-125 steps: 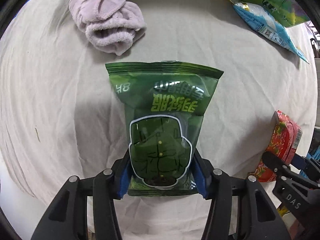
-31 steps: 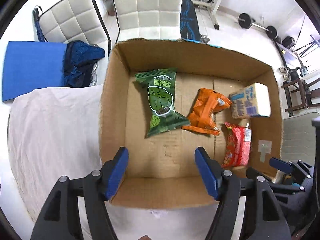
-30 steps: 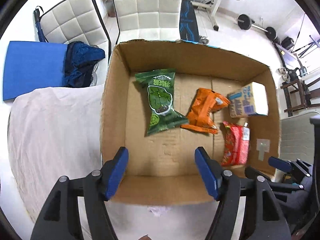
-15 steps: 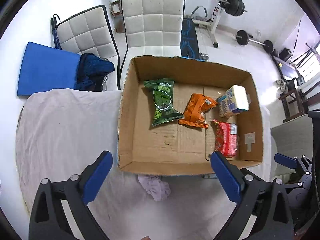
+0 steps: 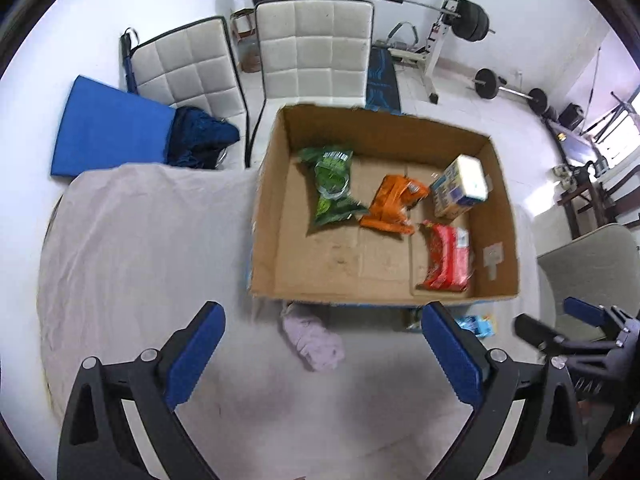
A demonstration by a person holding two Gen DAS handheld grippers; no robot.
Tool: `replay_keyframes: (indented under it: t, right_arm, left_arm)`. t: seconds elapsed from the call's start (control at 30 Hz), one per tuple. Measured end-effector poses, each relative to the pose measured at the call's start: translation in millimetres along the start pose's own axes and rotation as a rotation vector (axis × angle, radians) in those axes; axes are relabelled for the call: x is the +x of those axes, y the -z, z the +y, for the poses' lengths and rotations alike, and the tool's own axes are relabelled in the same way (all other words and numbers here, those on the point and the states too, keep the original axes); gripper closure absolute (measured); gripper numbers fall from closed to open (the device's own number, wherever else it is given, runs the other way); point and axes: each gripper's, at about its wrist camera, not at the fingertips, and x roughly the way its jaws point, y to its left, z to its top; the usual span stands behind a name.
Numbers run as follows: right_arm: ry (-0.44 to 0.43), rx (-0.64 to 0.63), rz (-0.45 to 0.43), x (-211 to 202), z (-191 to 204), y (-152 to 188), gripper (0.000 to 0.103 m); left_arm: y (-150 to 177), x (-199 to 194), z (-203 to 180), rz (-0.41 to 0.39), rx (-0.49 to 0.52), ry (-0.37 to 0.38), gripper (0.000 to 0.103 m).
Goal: Organize soft objects
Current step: 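Grasp the lilac towel with the left gripper while the right grasps the blue ice-pop wrapper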
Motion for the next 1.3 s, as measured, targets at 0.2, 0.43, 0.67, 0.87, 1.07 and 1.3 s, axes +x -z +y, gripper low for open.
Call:
replay_keyframes:
  t: [0.2,0.43,0.67,0.87,1.07,1.3]
  right_arm:
    - [0.027,-0.098,0.11,55,-10,23,0.0]
    - [0.035,-0.089,0.201,113,-12,35,0.0]
    - [0.053,-0.084,0.239,157,-9,32,0.0]
    - [0.069,-0.085,0.272,189,-6,33,0.0]
    - [0.076,-0.078,0.286,206,-4,34,0.0]
    - [0.034,-0.068,0.313,210,-5,39,0.004]
  left_arm:
    - [28,50,8,0.124,-0.034,-0.016,0.002]
    - [48,96,8,0.213,-0.059,-0.036,0.002]
    - [55,138,17,0.285,-0.094,-0.061,0.002]
    - [60,166,22,0.333,-0.111,-0.069,0.002]
    - [59,183,22,0.36,-0.121,-0.065,0.002]
    - [58,206,24,0.405,-0.167,-0.022,0.002]
